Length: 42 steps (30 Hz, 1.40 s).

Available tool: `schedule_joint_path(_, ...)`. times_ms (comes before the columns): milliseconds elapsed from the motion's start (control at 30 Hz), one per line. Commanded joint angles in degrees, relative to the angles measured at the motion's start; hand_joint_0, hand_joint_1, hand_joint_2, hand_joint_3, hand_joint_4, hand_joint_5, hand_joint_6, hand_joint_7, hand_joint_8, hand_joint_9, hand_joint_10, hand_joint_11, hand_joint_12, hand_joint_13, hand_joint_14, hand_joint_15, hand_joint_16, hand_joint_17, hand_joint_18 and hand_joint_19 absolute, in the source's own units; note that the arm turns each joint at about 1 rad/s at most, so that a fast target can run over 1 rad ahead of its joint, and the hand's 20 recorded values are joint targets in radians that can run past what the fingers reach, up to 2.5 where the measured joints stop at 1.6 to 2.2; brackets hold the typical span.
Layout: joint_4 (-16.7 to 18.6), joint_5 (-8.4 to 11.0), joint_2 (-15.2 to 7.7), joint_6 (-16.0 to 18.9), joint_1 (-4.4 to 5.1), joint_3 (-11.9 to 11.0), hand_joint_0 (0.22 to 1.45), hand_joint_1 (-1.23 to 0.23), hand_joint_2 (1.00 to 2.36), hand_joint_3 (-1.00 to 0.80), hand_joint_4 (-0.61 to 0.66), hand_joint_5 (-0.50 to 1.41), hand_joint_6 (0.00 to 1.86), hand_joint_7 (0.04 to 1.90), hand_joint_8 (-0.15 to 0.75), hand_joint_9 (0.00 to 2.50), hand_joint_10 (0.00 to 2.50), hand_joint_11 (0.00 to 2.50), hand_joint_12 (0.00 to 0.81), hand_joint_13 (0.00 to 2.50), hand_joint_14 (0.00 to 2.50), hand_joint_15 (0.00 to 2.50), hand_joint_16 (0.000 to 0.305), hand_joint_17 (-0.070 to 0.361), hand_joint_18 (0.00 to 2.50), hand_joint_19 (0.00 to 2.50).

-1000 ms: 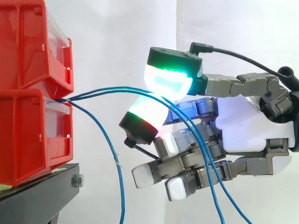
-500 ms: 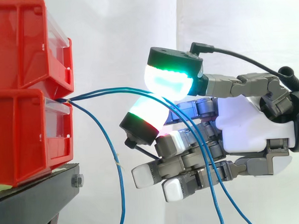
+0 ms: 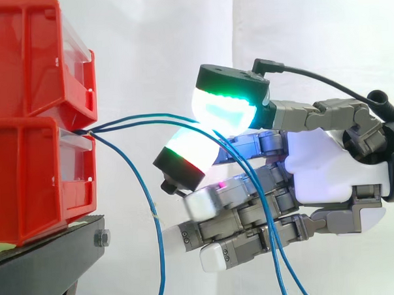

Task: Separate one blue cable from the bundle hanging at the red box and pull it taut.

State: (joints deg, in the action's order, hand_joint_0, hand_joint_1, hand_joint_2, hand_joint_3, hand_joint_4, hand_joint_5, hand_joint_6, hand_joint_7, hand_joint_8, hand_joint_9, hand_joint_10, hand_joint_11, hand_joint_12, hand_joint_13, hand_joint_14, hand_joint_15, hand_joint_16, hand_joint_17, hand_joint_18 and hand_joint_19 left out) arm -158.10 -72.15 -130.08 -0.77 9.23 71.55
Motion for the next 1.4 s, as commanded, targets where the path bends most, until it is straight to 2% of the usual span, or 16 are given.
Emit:
schedule_joint_path(0,-0.02,0.00,0.00,-0.11,0.00,-0.01,0.67,-0.74,1.02,-0.21,0.07,-0.21,0.86,1.10,0.366,1.12,0.02,0.63,0.225,0.59,0.01,0.16,0.021,0.047,0.52,0.23)
schedule_joint_path(33,-0.02,0.00,0.00,-0.19,0.00,0.08,0.67,-0.73,1.02,-0.22,0.06,-0.21,0.86,1.09,0.346,1.16,0.02,0.88,0.239,0.61,0.01,0.22,0.022,0.050,0.53,0.25)
schedule_joint_path(67,-0.02,0.00,0.00,-0.19,0.00,-0.01,0.67,-0.72,1.02,-0.22,0.06,-0.21,0.86,1.09,0.337,1.18,0.02,0.95,0.247,0.62,0.01,0.25,0.023,0.051,0.53,0.26)
schedule_joint_path(100,-0.02,0.00,0.00,-0.19,0.00,-0.01,0.67,-0.72,1.02,-0.21,0.05,-0.21,0.86,1.08,0.311,1.16,0.02,1.16,0.267,0.65,0.01,0.32,0.025,0.056,0.53,0.28)
schedule_joint_path(200,-0.02,0.00,0.00,-0.28,0.00,-0.01,0.67,-0.72,1.02,-0.21,0.05,-0.22,0.87,1.07,0.291,1.21,0.01,1.41,0.285,0.68,0.01,0.40,0.026,0.059,0.54,0.30)
schedule_joint_path(400,-0.02,0.00,0.00,-0.37,0.00,-0.01,0.67,-0.71,1.02,-0.22,0.05,-0.22,0.87,1.05,0.274,1.23,0.00,1.72,0.306,0.76,0.02,0.54,0.028,0.063,0.55,0.33)
schedule_joint_path(533,-0.02,0.00,0.00,-0.37,0.00,-0.01,0.67,-0.71,1.02,-0.22,0.05,-0.22,0.87,1.04,0.285,1.05,0.00,1.65,0.308,0.73,0.02,0.53,0.029,0.066,0.55,0.33)
schedule_joint_path(667,-0.02,0.00,0.00,-0.37,0.00,-0.01,0.66,-0.72,1.02,-0.20,0.03,-0.21,0.87,1.04,0.287,0.86,0.42,1.60,0.313,0.76,0.02,0.62,0.030,0.067,0.55,0.34)
schedule_joint_path(700,-0.02,0.00,0.00,-0.37,0.00,-0.01,0.66,-0.72,1.02,-0.20,0.04,-0.21,0.87,1.05,0.290,0.86,0.43,1.61,0.316,0.76,0.02,0.64,0.030,0.067,0.55,0.35)
schedule_joint_path(767,-0.02,0.00,0.00,-0.37,0.00,0.08,0.66,-0.72,1.02,-0.20,0.04,-0.21,0.87,1.05,0.286,0.82,0.75,1.52,0.330,0.86,0.02,0.85,0.031,0.070,0.60,0.42)
schedule_joint_path(900,-0.02,0.00,0.00,-0.37,0.00,0.08,0.67,-0.73,1.02,-0.21,0.04,-0.21,0.86,1.05,0.285,0.84,0.94,1.50,0.329,0.97,0.02,1.09,0.033,0.074,0.65,0.50)
schedule_joint_path(967,-0.02,0.00,0.00,-0.37,0.00,-0.01,0.67,-0.73,1.02,-0.21,0.04,-0.21,0.86,1.05,0.282,0.83,1.23,1.45,0.319,1.04,0.02,1.33,0.035,0.079,0.70,0.58)
schedule_joint_path(1100,-0.19,0.00,0.00,-0.46,0.00,0.08,0.67,-0.73,1.02,-0.21,0.04,-0.21,0.86,1.05,0.280,0.82,1.35,1.43,0.306,1.09,0.00,1.64,0.037,0.084,0.79,0.70)
schedule_joint_path(1167,-0.37,0.00,0.00,-0.63,-0.09,0.08,0.67,-0.73,1.02,-0.21,0.04,-0.21,0.86,1.05,0.280,0.82,1.36,1.42,0.298,1.08,0.15,1.67,0.038,0.085,0.82,0.78)
schedule_joint_path(1267,-0.72,0.00,0.00,-0.63,-0.09,-0.01,0.67,-0.74,1.02,-0.22,0.04,-0.21,0.86,1.05,0.283,0.82,1.37,1.41,0.301,1.01,0.53,1.64,0.037,0.083,0.96,1.04)
schedule_joint_path(1367,-1.16,0.00,0.00,-0.63,-0.09,0.08,0.68,-0.74,1.02,-0.22,0.05,-0.21,0.86,1.05,0.283,0.82,1.34,1.41,0.305,0.96,0.79,1.60,0.034,0.077,1.01,1.21)
